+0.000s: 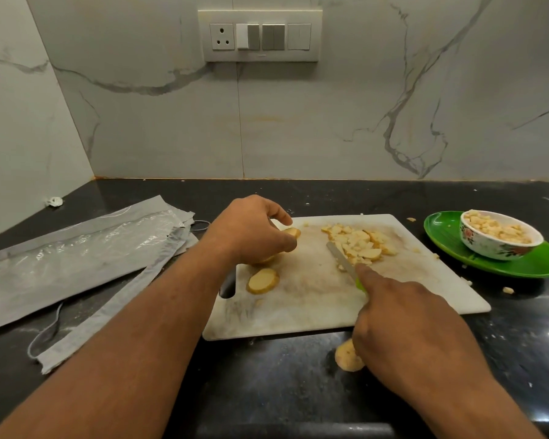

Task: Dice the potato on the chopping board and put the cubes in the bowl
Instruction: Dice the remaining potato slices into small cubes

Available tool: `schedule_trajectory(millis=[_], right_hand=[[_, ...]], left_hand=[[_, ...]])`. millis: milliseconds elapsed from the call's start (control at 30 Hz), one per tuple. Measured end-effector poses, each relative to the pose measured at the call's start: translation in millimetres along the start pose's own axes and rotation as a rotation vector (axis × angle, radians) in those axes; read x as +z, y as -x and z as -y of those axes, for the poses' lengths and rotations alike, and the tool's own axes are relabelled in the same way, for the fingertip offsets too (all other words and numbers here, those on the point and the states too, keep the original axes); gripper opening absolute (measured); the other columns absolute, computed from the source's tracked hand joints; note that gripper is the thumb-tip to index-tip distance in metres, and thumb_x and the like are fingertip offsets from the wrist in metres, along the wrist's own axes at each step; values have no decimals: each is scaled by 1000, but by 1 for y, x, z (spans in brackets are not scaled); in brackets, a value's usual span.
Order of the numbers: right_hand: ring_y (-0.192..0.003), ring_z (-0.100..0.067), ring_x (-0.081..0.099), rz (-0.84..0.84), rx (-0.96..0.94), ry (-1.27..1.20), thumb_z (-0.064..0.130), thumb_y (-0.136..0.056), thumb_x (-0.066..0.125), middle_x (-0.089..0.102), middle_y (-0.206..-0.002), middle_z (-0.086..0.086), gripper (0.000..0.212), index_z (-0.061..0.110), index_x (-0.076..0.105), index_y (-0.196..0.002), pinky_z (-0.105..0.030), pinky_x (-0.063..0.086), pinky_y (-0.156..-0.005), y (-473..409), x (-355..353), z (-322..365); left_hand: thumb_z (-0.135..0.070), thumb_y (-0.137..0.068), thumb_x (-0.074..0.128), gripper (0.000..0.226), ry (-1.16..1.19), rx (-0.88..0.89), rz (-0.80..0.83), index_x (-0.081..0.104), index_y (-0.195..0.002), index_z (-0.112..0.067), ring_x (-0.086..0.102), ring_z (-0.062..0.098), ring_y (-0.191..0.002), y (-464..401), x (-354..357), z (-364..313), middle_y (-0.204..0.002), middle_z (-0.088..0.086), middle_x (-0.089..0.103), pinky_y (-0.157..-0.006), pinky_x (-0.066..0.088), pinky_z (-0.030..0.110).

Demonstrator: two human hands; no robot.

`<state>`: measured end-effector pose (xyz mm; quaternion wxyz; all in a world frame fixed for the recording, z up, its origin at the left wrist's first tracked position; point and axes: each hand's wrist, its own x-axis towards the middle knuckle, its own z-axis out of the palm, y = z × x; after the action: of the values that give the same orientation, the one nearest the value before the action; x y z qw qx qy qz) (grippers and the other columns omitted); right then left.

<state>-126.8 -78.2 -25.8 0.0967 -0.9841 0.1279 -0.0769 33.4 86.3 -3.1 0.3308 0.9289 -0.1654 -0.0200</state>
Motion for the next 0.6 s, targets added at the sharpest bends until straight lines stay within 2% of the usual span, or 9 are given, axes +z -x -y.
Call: schedule_trajectory(millis=[67,167,267,367,433,600], right_hand=[[-82,-18,48,-6,-59,-7,28,-92,44,47,-96,3,72,39,13,-156,-31,40,-68,4,1,7],[-78,-16,49,-11,-138,-8,27,-95,36,46,-93,3,68,40,9,-156,-30,39,-65,10,5,15],[-77,-15,47,13,-105,-12,28,-91,43,45,-91,3,75,40,7,-156,-30,38,-64,3,8,2],[-88,-17,51,-42,-75,-2,29,-91,40,59,-109,4,72,39,13,-157,-31,44,-73,-5,8,-18],[-96,-18,52,-69,-67,-2,28,-93,36,60,-120,5,68,38,16,-157,-31,44,-79,-9,5,-21],[-99,-19,52,-74,-109,-12,26,-91,38,58,-127,6,67,41,22,-154,-31,40,-76,-16,-1,-6]], left_hand=[[-30,-82,82,39,-16,5,0,72,-119,-36,70,11,-89,0,3,-1,-104,-7,75,-87,63,37],[-33,-79,83,42,-58,39,-16,72,-119,-38,70,7,-85,2,7,-4,-98,-12,74,-84,63,35],[-37,-80,81,44,-141,104,0,71,-123,-39,68,8,-91,4,10,-7,-106,-12,74,-88,62,36],[-35,-84,80,47,-217,154,56,68,-130,-37,66,9,-99,5,13,-10,-119,-10,73,-90,59,30],[-34,-86,79,48,-252,173,75,67,-133,-37,65,9,-100,4,16,-12,-125,-9,72,-90,57,28],[-37,-94,72,39,-326,185,77,69,-132,-35,60,9,-104,1,18,-10,-135,-8,67,-90,51,25]])
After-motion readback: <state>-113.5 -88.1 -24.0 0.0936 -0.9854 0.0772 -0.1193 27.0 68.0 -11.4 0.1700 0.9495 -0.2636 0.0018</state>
